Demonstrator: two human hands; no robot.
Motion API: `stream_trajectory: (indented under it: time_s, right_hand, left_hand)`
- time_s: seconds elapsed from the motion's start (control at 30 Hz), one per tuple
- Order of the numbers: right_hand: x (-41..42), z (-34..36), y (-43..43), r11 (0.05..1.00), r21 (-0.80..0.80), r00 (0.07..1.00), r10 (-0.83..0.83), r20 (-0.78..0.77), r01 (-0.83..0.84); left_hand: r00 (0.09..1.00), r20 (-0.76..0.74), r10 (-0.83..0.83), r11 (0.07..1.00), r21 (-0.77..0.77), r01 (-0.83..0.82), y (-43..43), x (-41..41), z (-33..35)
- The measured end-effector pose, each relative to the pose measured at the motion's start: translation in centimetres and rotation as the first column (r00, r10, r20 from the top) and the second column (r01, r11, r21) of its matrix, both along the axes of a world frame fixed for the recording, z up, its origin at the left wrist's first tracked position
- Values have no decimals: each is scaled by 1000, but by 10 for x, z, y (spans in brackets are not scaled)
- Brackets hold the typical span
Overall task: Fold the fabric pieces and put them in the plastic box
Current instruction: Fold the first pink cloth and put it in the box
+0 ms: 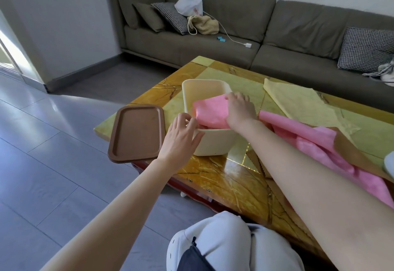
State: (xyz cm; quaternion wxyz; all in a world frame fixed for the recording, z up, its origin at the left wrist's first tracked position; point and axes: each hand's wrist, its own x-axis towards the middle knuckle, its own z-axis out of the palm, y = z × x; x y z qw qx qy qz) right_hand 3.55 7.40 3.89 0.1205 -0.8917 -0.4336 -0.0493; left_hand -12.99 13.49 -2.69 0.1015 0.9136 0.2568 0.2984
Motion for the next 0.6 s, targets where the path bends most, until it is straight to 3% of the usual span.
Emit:
stream_trajectory:
  time_s: [0.03,0.1,0.23,0.37,0.5,0.6]
  right_hand:
    - [-4,1,-1,997,41,998,60,29,-62]
    - [-13,0,-6,982,40,981,187,-60,-184]
    - [-25,-8,-18,931,-252,959,229,-164,-265]
    - [-22,-3,-15,875,-390,949,204,-239,-286]
    - [-25,-1,-12,878,-389,949,188,-255,-278]
    - [-23,-7,-14,924,-294,950,166,-264,-243]
  left_hand:
    - [1000,-2,-1,1000,1,1,0,0,0]
    - [1000,5,-3,1000,5,3,1,0,-2]
    - [999,36,-11,1000,-17,12,-2,2,-6]
    - [999,31,-7,1000,-2,7,-3,3,-5]
    - [1000,6,14,999,49,-14,-2,2,-2]
    - [999,-24,43,998,45,-42,-2,5,1]
